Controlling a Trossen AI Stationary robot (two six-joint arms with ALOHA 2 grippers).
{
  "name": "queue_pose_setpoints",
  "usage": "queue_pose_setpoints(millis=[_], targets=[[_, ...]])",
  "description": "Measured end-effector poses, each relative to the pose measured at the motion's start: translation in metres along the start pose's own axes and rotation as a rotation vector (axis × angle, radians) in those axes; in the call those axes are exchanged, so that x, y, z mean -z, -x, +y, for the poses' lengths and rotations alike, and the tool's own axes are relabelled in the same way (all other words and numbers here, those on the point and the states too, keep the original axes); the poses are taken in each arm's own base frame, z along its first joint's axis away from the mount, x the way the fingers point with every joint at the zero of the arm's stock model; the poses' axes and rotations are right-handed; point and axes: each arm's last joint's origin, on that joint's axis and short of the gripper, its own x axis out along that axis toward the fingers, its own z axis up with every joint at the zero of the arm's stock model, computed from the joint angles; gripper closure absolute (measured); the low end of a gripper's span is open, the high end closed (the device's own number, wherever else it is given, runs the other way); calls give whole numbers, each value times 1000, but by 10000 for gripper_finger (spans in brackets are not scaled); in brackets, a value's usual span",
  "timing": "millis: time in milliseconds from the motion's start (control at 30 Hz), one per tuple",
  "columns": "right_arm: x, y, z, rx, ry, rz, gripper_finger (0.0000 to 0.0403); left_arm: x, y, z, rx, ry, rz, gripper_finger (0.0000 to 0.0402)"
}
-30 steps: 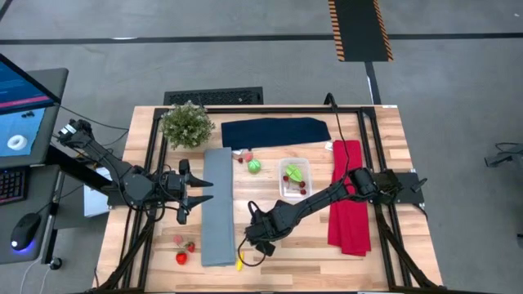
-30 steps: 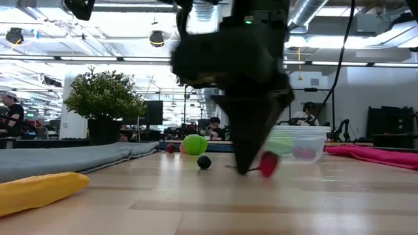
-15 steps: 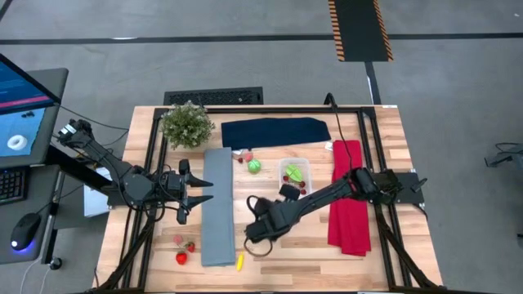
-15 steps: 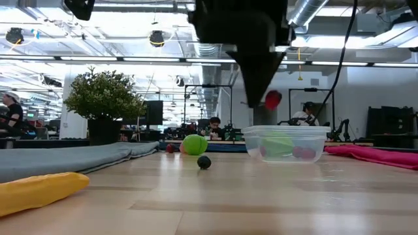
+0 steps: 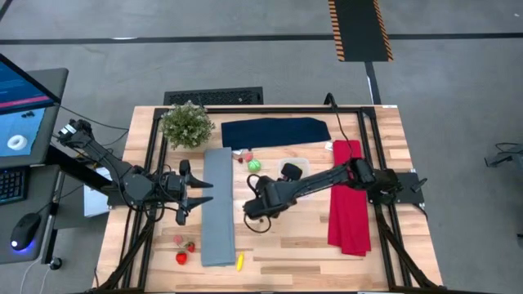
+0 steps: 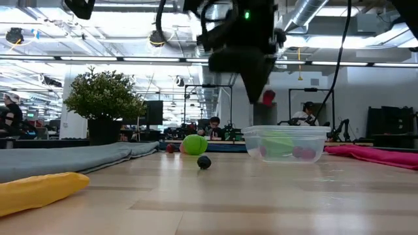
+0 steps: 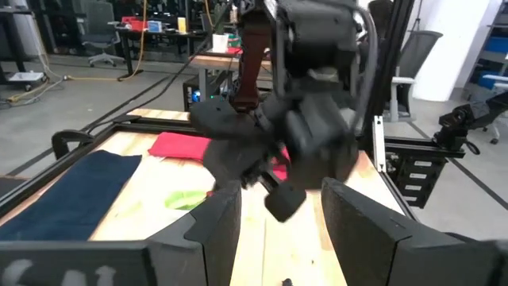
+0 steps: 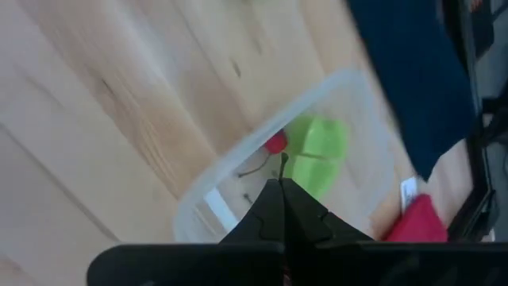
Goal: Pick and placing Produce into tupperware
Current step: Put the red cherry into the transparent bin
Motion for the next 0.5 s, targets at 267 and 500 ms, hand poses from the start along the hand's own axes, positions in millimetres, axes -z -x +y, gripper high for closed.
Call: queue_pose_setpoints(millis=[267, 500], targets=[[27, 86, -42, -150, -58, -288, 392, 0, 0, 0, 6, -6, 1, 235], [81, 170, -69, -334, -1, -641, 392, 0, 0, 0, 6, -10, 1, 235]])
